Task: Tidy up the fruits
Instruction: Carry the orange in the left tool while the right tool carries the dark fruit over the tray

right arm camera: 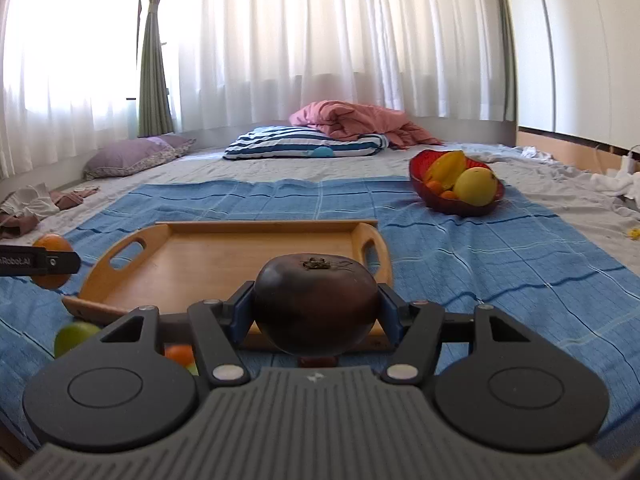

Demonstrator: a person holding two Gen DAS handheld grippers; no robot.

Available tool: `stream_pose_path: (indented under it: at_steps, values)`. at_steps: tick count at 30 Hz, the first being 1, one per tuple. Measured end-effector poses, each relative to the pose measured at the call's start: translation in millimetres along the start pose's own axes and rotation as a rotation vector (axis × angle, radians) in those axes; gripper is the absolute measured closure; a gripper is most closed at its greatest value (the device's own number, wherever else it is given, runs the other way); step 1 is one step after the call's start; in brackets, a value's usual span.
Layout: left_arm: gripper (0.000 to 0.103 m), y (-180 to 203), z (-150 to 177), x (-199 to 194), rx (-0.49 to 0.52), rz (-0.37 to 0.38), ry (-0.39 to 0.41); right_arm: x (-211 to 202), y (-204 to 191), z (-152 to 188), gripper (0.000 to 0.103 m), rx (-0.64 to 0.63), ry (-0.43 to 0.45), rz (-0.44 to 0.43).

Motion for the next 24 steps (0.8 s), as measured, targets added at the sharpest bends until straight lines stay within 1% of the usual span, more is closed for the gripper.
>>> stream_pose_path:
  at_steps: [6,12,17,24]
  values:
    - [0.052,1,-13,16,-0.01,0.016,-0.026,14,-1,-12,0.038,-0.001,-0.017,-0.026]
    - [0.052,4,-22,29,-0.007,0.027,-0.049,31,-2,-20,0.038,0.02,-0.059,-0.057]
    - [0.052,6,-29,39,-0.014,0.047,-0.066,39,-3,-31,0.038,0.008,-0.057,-0.066]
    - [0.052,7,-48,51,-0.015,0.06,-0.067,52,-3,-49,0.038,0.029,-0.068,-0.086]
Point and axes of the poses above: each gripper's, at about its wrist camera, not at the fingertips, and x roughly the way its jaws point, y to its right, z to its underside, the point moved 9 cm from there along x, roughly the way its jaws point, and after that the axes turned 4 degrees about x, right-handed, at the moved point
